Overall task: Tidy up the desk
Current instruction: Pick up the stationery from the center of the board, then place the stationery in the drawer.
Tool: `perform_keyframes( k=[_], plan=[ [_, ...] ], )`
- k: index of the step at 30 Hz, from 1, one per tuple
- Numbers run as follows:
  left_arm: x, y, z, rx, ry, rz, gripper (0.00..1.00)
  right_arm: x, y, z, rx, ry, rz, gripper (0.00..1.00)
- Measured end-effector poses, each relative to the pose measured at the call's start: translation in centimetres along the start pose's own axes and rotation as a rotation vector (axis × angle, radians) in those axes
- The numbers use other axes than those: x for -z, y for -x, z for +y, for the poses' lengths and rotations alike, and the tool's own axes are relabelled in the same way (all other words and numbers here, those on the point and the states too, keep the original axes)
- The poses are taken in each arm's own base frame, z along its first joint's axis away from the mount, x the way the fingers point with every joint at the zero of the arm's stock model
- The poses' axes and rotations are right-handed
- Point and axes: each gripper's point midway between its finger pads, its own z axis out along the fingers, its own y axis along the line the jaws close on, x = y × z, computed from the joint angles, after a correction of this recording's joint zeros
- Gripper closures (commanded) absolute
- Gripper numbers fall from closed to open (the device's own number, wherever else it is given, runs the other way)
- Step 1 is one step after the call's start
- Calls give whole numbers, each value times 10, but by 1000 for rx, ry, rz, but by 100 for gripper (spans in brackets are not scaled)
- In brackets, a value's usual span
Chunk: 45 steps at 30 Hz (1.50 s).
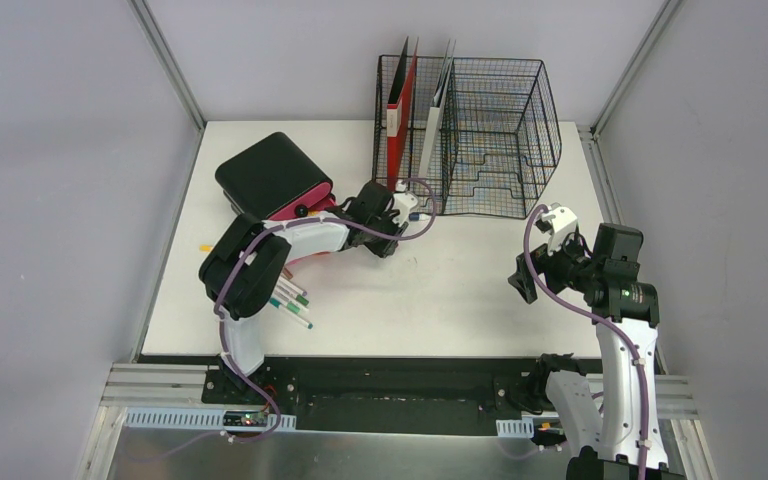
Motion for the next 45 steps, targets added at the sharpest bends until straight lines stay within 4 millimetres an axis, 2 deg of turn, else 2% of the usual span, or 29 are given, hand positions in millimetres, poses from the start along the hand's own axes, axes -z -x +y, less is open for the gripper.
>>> perform_keyframes(
  k=[4, 8, 12, 15, 18, 22, 26, 34, 40, 43, 45],
  plan=[
    [0, 0, 0, -10, 16, 5, 92, 0, 0, 0, -2, 1, -2, 1],
    [0, 0, 0, -19, 33, 8, 100, 0, 1, 1, -3, 6, -5, 1],
    [2, -3, -2, -36, 70, 2, 100, 0, 1, 1, -3, 9, -7, 1],
    [12, -15, -5, -45, 95, 3, 100, 0, 1, 2, -3, 10, -7, 1],
    [31, -31, -6, -41, 128, -1, 100, 0, 1, 2, -3, 10, -7, 1],
    [62, -36, -7, -36, 157, -67, 100, 0, 1, 2, -3, 10, -7, 1],
    [96, -21, -8, -25, 175, -187, 100, 0, 1, 2, -3, 10, -7, 1],
    [164, 24, -13, -26, 198, -425, 100, 0, 1, 2, -3, 10, -7, 1],
    [229, 46, -7, -22, 275, -606, 100, 0, 1, 2, -3, 10, -7, 1],
    [245, 48, -2, -15, 314, -640, 100, 0, 1, 2, -3, 10, -7, 1],
    [247, 46, 1, -9, 332, -639, 100, 0, 1, 2, -3, 10, -7, 1]
  ],
)
